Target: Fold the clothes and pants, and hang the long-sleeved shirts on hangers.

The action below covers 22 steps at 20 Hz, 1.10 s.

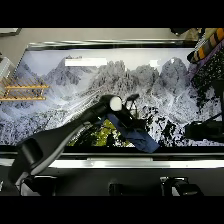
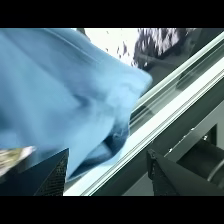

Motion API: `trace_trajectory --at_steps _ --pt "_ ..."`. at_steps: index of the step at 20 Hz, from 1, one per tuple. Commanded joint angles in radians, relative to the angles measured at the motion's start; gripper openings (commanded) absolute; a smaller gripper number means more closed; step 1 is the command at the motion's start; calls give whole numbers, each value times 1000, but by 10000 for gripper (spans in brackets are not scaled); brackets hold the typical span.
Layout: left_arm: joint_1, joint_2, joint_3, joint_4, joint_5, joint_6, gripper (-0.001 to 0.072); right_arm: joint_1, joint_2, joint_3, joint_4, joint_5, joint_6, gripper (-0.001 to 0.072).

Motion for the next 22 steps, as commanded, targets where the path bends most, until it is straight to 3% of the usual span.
trace_trajectory --at_steps 1,3,4,5,8,13,15,17,22 --pt "140 112 1 66 -133 51 557 1 3 0 32 -93 31 184" --pt "239 214 0 181 -210 51 556 1 -18 0 86 -156 168 213" --pt "287 266 -1 235 -238 55 556 1 -49 0 141 -165 214 323" --pt "328 311 -3 269 -259 70 556 1 -88 0 204 -164 219 367" --pt "440 418 -2 337 -312 74 551 -41 -217 17 335 -202 109 374" --pt "553 474 -2 344 -338 77 550 -413 -391 -8 571 -220 -79 385" --pt "569 470 -2 344 -338 76 550 -453 -438 -113 564 -217 -175 386" --pt "571 466 -2 344 -338 76 550 -453 -455 -245 529 -248 -216 433" --pt "572 465 -2 343 -339 72 552 -453 -463 -500 534 -410 -301 442"
